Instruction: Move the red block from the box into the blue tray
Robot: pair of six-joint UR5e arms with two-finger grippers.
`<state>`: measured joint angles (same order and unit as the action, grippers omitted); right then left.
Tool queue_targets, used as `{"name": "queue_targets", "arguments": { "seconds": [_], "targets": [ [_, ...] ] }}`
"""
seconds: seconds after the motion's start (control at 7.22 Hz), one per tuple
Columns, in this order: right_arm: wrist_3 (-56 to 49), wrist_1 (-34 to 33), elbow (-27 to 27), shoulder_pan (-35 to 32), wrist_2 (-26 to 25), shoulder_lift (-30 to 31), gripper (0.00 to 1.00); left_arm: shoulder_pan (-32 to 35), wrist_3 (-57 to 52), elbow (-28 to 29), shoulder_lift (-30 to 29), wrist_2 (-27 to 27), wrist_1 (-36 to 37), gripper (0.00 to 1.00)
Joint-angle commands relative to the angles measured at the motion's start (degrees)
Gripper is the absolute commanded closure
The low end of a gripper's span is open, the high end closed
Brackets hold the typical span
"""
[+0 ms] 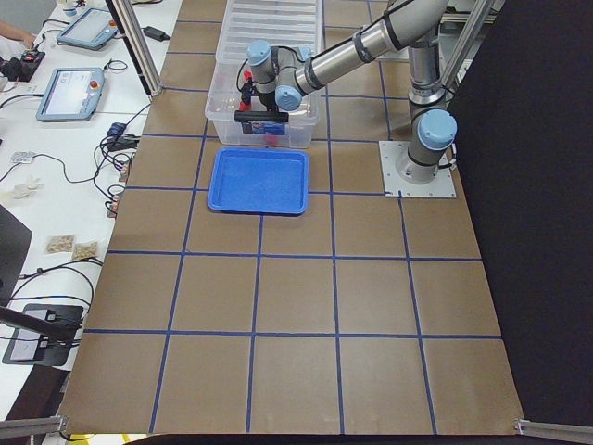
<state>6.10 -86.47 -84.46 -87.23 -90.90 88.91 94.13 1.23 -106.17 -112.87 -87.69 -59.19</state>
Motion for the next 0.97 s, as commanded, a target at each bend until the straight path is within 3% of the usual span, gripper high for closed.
{"name": "queue_targets", "arguments": {
  "seconds": [0.0,0.14,0.28,0.42,0.83],
  "targets": [
    [1.02,-0.11,-0.09,-0.75,0.02,-0.14,0.00,0.00,0.00,0.00,-0.51,0.85,0.13,0.26],
    [1.02,-0.11,-0.09,-0.84,0.02,-0.14,0.00,0.00,0.00,0.00,-0.69,1.64,-0.13,0.54],
    [0.93,-0.19,-0.09,-0.75,0.02,-0.14,0.00,0.00,0.61,0.00,-0.69,1.65,-0.39,0.90],
    [0.93,-0.11,-0.09,-0.75,0.02,-0.14,0.00,0.00,1.05,0.00,-0.69,1.65,-0.48,1.00],
    [0.84,-0.28,-0.26,-0.75,0.02,-0.14,0.00,-0.44,1.14,0.79,0.01,0.60,-0.83,1.00]
  ]
}}
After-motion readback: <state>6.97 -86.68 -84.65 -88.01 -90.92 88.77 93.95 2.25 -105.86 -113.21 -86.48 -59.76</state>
